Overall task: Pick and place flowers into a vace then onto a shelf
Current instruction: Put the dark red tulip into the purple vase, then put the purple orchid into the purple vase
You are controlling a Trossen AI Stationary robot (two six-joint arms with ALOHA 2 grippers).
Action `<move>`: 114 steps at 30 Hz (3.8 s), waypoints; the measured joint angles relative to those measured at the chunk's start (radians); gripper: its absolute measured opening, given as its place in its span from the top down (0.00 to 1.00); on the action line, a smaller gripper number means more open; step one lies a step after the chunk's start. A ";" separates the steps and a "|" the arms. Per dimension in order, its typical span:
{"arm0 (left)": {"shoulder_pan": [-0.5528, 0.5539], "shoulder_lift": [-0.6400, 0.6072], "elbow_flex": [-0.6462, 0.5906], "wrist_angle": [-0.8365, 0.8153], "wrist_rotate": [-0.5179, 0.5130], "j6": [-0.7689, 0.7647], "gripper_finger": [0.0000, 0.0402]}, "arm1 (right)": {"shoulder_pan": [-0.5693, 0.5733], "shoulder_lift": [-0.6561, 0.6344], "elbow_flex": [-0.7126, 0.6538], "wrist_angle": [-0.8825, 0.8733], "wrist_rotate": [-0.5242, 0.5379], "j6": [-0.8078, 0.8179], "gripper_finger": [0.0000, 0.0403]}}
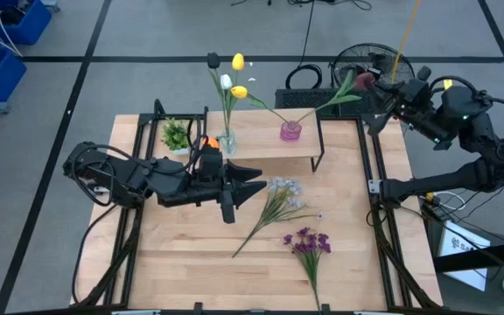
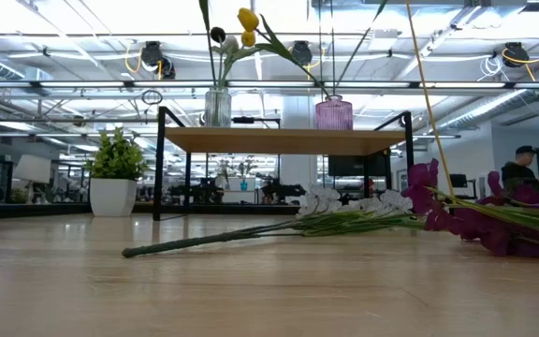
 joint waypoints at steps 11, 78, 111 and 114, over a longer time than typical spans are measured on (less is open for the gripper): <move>0.000 0.000 0.000 0.000 0.000 0.006 0.51 | 0.000 0.006 0.000 -0.002 0.000 0.006 0.99; 0.000 0.000 0.000 -0.032 0.005 0.012 0.51 | 0.026 0.089 -0.136 0.103 -0.002 0.004 0.52; 0.013 0.080 -0.002 -0.271 0.064 -0.203 0.51 | 0.501 0.069 -0.657 -0.265 -0.976 1.096 0.54; 0.021 0.100 -0.001 -0.267 0.063 -0.204 0.51 | 0.553 0.079 -0.799 -0.066 -1.026 1.237 0.54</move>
